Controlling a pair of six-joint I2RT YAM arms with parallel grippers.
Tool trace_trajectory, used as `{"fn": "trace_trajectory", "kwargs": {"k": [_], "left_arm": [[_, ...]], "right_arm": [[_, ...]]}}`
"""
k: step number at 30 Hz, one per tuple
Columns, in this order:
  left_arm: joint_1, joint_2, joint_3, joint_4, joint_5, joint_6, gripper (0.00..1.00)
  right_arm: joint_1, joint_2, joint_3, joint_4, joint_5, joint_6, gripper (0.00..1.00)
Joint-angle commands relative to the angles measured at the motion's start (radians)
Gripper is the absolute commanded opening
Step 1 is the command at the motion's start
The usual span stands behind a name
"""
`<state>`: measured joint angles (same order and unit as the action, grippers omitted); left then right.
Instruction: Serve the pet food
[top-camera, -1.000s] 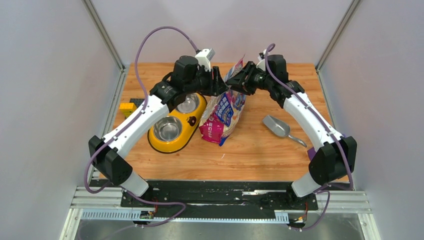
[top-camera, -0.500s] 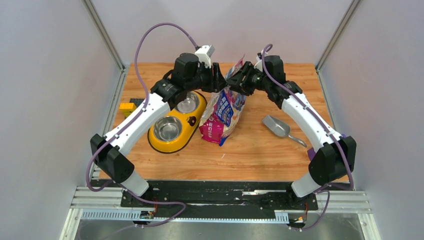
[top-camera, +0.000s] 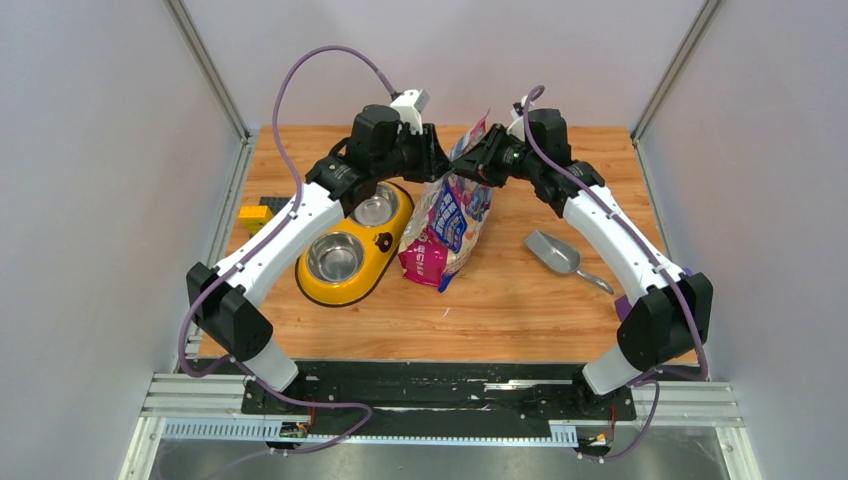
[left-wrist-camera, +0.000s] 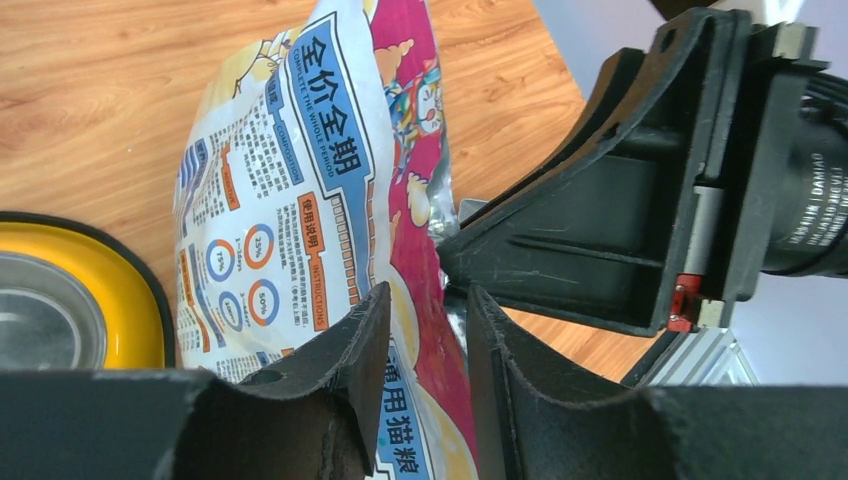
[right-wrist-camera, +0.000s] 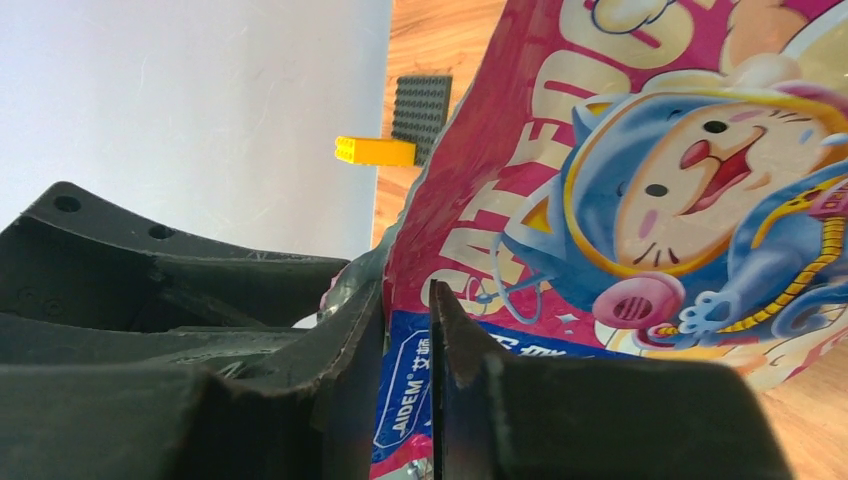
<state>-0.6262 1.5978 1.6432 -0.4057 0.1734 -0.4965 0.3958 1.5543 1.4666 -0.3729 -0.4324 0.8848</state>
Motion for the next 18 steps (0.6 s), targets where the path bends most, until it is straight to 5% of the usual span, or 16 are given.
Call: {"fn": "trace_trajectory", "kwargs": {"k": [1, 11, 18], "left_arm": [[0.006, 0.022, 0.039, 0.03, -0.014, -0.021, 0.4], [0.007, 0.023, 0.022, 0.018, -0.038, -0.01, 0.31], [0.008, 0.019, 0.015, 0.004, -0.025, 0.002, 0.01]], "right_arm": [[0.006, 0.002, 0.009, -0.027, -0.002, -0.026, 0.19], [0.006, -0.01, -0.012, -0.024, 0.0, -0.029, 0.0], [0.009, -0.021, -0.011, -0.09, 0.081, -0.028, 0.0]]}}
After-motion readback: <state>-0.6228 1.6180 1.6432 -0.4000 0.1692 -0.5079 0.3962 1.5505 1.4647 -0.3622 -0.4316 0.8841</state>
